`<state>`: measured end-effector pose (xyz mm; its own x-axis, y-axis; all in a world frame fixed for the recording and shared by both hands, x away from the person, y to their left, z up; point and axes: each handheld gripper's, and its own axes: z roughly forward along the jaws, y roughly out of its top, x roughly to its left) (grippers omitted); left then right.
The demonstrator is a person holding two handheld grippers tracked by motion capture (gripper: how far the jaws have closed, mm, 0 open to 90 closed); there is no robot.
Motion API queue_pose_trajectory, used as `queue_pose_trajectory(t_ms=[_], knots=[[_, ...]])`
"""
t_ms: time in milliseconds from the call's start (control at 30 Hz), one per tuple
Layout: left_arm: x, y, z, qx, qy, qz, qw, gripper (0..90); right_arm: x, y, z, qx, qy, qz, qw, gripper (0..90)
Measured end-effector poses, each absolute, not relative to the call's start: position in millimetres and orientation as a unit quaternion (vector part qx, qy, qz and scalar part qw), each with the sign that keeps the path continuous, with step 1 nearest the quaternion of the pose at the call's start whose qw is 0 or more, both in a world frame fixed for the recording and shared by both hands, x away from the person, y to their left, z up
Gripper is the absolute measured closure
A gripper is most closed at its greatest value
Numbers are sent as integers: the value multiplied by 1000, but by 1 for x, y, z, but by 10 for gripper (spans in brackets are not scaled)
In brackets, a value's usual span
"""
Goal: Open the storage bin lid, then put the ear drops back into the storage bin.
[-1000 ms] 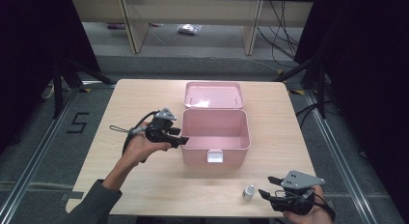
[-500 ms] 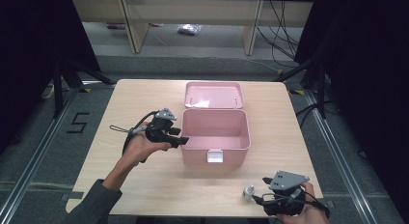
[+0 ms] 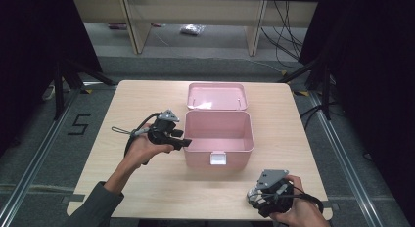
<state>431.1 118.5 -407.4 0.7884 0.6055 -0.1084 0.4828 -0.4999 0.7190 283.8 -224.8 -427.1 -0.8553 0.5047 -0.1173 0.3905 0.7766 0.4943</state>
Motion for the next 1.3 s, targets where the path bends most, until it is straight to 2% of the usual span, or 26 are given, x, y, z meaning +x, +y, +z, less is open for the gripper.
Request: queue_pose_trajectory(t_ms=[433, 533, 733, 1300], knots=[[432, 118, -408, 860, 318, 79, 391, 490, 294, -212, -430, 217, 948, 206, 109, 336], [433, 118, -409, 861, 318, 76, 390, 487, 298, -211, -431, 214, 952, 199, 94, 338], [432, 117, -409, 861, 319, 78, 390, 485, 300, -210, -430, 222, 950, 193, 102, 340], [433, 117, -409, 862, 316, 78, 387, 481, 313, -197, -430, 181, 970, 138, 80, 413]])
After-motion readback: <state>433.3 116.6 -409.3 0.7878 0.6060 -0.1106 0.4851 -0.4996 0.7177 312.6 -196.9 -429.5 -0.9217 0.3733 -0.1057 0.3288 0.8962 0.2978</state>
